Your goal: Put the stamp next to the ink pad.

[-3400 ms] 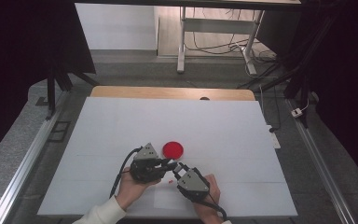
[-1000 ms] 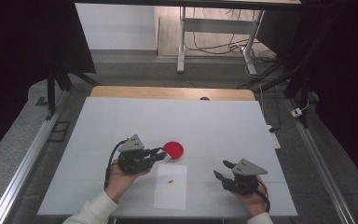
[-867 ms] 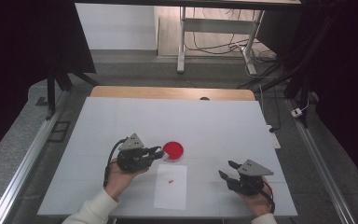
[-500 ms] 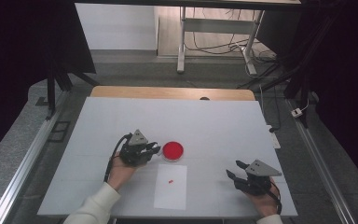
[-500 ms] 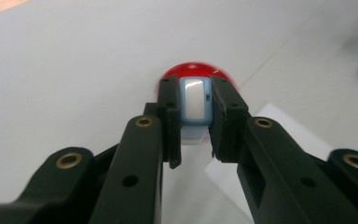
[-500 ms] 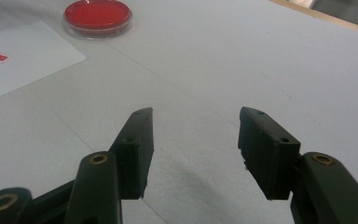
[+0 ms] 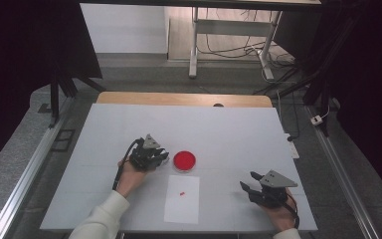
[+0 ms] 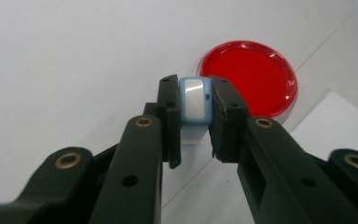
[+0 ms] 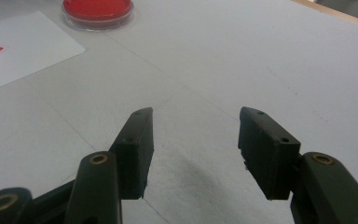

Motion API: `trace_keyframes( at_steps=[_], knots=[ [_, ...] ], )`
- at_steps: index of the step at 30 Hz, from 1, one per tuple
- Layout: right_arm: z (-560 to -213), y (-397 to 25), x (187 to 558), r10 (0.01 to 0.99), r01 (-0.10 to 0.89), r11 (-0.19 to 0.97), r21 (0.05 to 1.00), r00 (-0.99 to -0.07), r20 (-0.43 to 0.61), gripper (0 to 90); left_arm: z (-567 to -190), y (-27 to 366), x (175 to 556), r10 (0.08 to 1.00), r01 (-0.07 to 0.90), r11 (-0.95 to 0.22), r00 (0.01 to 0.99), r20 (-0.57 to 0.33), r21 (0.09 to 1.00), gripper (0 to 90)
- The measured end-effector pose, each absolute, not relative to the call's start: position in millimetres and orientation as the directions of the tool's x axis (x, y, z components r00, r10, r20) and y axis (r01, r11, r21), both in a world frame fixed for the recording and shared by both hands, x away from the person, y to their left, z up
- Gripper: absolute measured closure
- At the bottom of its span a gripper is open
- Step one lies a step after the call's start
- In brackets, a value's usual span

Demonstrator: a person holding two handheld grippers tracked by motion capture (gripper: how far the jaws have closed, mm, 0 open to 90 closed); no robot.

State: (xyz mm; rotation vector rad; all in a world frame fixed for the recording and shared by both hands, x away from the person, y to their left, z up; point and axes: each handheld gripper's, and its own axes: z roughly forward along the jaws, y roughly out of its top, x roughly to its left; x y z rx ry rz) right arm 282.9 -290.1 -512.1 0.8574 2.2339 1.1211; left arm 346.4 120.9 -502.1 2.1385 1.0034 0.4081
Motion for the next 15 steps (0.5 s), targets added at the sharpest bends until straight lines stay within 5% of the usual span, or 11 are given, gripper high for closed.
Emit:
trace_keyframes(
  at_steps=[15],
  knots=[
    [-512.6, -290.2, 283.7, 0.721, 0.318, 0.467, 0.825, -0.677, -0.148, 44.3, -507.2, 119.9, 350.8, 0.77, 0.545, -0.432, 0.638, -0.021, 0.718, 73.7]
  ],
)
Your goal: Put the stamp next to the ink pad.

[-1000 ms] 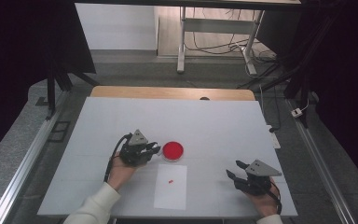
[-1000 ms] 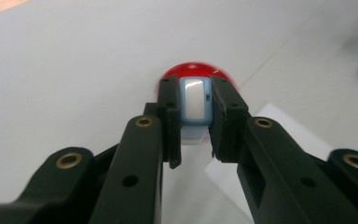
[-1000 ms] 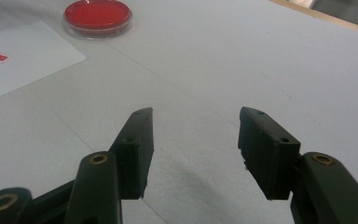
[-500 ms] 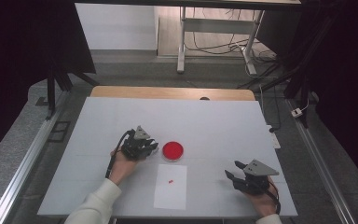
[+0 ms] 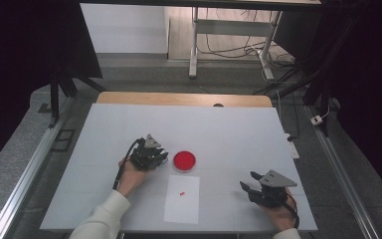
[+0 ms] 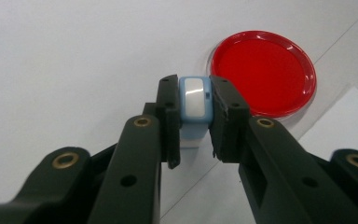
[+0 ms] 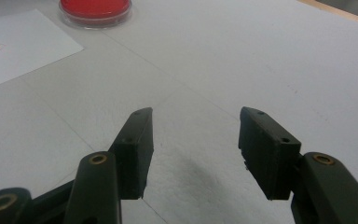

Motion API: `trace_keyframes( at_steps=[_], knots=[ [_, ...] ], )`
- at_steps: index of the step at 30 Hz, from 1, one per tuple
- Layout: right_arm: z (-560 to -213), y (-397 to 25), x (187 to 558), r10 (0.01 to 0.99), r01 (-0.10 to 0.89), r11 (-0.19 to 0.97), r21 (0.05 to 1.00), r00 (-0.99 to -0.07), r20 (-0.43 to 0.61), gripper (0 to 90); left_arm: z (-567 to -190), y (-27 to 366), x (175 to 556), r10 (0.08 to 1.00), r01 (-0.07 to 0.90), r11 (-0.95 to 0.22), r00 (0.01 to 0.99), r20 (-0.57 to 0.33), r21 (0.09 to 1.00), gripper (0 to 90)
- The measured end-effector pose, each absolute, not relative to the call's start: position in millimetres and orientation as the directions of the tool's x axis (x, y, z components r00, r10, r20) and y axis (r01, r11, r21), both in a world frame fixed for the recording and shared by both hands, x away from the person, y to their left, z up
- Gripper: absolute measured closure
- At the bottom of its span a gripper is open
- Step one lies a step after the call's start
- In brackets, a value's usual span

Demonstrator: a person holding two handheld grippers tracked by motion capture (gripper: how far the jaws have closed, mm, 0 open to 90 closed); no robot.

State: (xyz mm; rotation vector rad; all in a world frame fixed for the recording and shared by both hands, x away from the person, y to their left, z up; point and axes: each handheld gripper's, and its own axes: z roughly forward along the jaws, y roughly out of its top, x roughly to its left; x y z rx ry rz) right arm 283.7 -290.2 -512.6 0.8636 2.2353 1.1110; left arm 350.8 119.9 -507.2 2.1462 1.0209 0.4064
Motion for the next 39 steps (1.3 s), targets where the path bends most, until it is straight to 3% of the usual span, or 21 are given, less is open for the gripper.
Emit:
trace_keyframes(
  at_steps=[3, 10, 13, 25, 39],
  knots=[
    [-512.4, -290.4, 283.4, 0.724, 0.319, 0.465, 0.826, -0.674, -0.148, 44.2, -507.1, 120.2, 351.0, 0.773, 0.546, -0.421, 0.633, -0.027, 0.724, 68.2],
    [-512.2, -291.3, 283.6, 0.726, 0.318, 0.457, 0.831, -0.672, -0.142, 43.9, -502.6, 125.2, 348.9, 0.793, 0.54, -0.36, 0.606, -0.054, 0.761, 40.8],
    [-511.5, -291.8, 283.3, 0.728, 0.312, 0.458, 0.832, -0.669, -0.15, 44.0, -498.5, 130.1, 344.1, 0.794, 0.525, -0.339, 0.605, -0.062, 0.781, 34.7],
    [-512.8, -294.4, 285.9, 0.714, 0.29, 0.453, 0.843, -0.685, -0.148, 44.0, -491.9, 161.8, 307.4, 0.765, 0.507, -0.3, 0.634, -0.114, 0.808, 33.4],
    [-513.3, -298.2, 287.6, 0.698, 0.27, 0.453, 0.85, -0.7, -0.149, 44.0, -504.0, 202.8, 251.2, 0.77, 0.524, -0.307, 0.627, -0.116, 0.795, 33.8]
  ],
)
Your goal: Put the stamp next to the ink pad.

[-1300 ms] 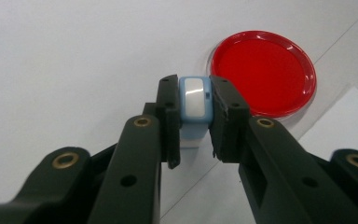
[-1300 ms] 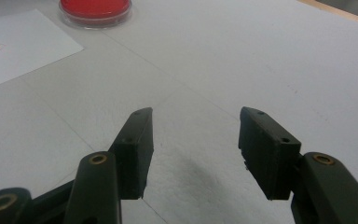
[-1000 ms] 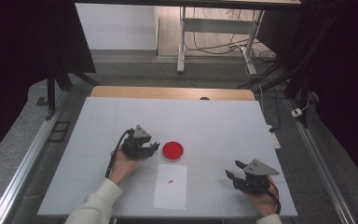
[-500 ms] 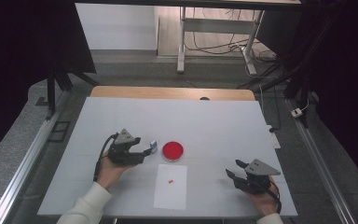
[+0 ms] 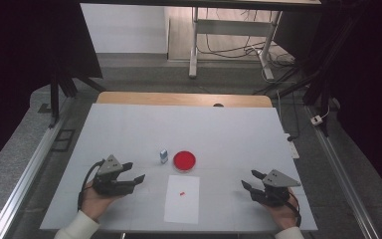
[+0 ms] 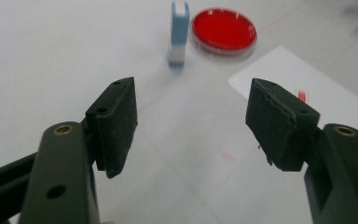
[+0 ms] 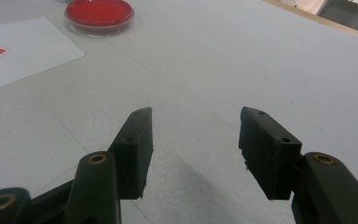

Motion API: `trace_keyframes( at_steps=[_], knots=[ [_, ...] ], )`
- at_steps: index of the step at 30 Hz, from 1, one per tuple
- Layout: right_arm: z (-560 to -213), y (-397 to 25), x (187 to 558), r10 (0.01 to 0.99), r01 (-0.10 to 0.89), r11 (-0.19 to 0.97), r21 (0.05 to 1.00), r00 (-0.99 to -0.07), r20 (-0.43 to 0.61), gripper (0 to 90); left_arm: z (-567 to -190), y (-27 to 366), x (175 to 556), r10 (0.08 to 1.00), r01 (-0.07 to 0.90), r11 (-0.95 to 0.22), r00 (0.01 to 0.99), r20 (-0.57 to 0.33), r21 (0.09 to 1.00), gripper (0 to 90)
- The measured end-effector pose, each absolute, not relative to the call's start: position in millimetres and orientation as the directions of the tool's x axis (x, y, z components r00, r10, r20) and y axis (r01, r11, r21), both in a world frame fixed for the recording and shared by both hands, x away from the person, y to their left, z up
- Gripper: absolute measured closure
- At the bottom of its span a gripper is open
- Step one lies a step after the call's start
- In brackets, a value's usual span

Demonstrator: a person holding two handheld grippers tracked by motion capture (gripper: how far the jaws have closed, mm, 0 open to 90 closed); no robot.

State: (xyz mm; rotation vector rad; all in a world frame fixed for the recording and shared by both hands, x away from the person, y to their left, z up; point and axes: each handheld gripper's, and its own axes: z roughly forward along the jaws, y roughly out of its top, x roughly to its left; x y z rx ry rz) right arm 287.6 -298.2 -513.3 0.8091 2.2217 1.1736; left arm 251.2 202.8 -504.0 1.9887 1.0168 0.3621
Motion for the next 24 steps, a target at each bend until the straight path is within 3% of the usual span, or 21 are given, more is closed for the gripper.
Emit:
trace_keyframes(
  at_steps=[8, 24],
  knots=[
    [-512.8, -300.0, 288.1, 0.696, 0.265, 0.452, 0.852, -0.702, -0.151, 44.1, -513.1, 212.8, 228.5, 0.764, 0.536, -0.304, 0.631, -0.135, 0.787, 33.8],
    [-511.5, -299.9, 287.1, 0.683, 0.248, 0.456, 0.855, -0.713, -0.157, 44.4, -514.4, 215.0, 229.8, 0.769, 0.535, -0.3, 0.626, -0.132, 0.79, 33.6]
  ],
)
